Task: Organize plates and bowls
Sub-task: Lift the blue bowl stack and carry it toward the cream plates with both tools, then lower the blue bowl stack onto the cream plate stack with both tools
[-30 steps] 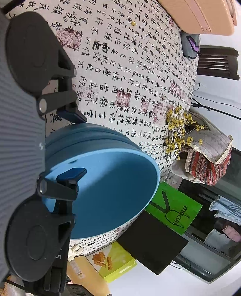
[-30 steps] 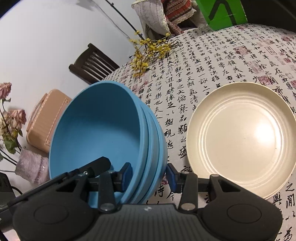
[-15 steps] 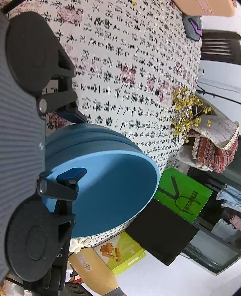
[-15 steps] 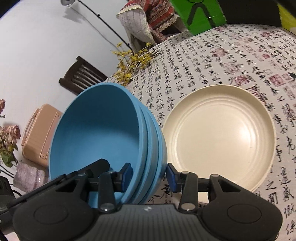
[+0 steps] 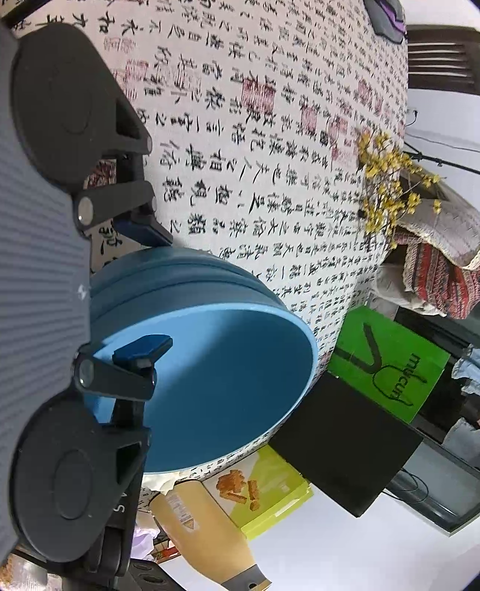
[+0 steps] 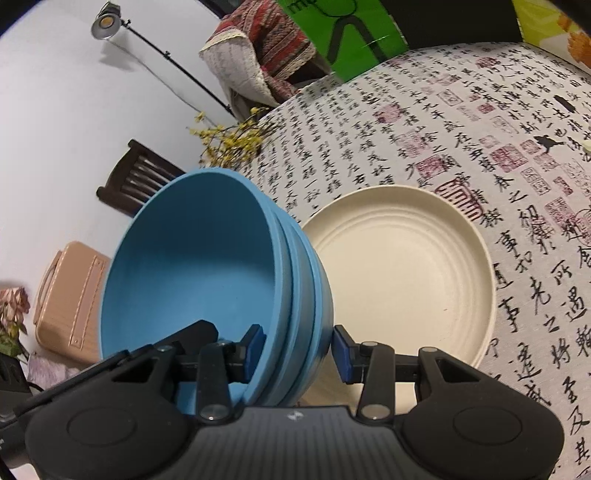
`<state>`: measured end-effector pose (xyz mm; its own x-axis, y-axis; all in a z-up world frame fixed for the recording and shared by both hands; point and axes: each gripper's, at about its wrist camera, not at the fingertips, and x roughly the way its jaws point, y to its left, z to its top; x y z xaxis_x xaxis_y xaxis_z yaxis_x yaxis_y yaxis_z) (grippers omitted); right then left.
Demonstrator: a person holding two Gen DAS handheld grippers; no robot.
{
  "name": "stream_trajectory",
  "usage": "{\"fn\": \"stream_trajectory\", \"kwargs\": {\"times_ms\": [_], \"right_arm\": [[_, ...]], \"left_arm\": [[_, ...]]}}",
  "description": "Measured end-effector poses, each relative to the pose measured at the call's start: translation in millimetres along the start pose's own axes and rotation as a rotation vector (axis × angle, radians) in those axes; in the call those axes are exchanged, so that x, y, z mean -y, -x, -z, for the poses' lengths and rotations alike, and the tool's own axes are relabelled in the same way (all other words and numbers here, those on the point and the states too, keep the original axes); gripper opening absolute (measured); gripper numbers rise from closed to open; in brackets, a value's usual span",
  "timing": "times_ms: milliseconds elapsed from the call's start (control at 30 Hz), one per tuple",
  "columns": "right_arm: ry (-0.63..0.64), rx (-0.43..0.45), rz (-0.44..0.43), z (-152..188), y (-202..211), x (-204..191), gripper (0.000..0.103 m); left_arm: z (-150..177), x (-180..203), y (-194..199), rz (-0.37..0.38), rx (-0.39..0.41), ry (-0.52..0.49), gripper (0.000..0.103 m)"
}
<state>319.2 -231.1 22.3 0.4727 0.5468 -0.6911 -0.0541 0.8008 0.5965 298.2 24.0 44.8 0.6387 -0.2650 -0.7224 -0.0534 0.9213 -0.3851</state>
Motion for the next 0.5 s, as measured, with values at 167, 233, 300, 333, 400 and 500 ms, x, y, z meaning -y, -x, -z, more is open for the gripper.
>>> {"fn": "stream_trajectory", "kwargs": {"times_ms": [167, 233, 300, 333, 400, 500], "right_arm": [[-0.015, 0.004, 0.014, -3, 1, 11, 0.041], [-0.020, 0.006, 0.022, -4, 1, 15, 0.041], [-0.027, 0.007, 0.032, -5, 1, 20, 0.041], [-0.029, 0.009, 0.036, -5, 1, 22, 0.041], [-0.032, 0.012, 0.043, -7, 1, 27, 0.041], [-0.041, 0.012, 0.054, -8, 1, 33, 0.041]], "left_arm": [[0, 7, -11, 0.011, -0.017, -0.003, 0.053], [0, 10, -16, 0.017, -0.025, -0.006, 0.053], [0, 12, -22, 0.025, -0.035, -0.007, 0.053], [0, 13, -24, 0.028, -0.039, -0.007, 0.053], [0, 15, -31, 0.033, -0.048, -0.005, 0.053], [-1, 18, -40, 0.037, -0.059, -0.006, 0.053]]}}
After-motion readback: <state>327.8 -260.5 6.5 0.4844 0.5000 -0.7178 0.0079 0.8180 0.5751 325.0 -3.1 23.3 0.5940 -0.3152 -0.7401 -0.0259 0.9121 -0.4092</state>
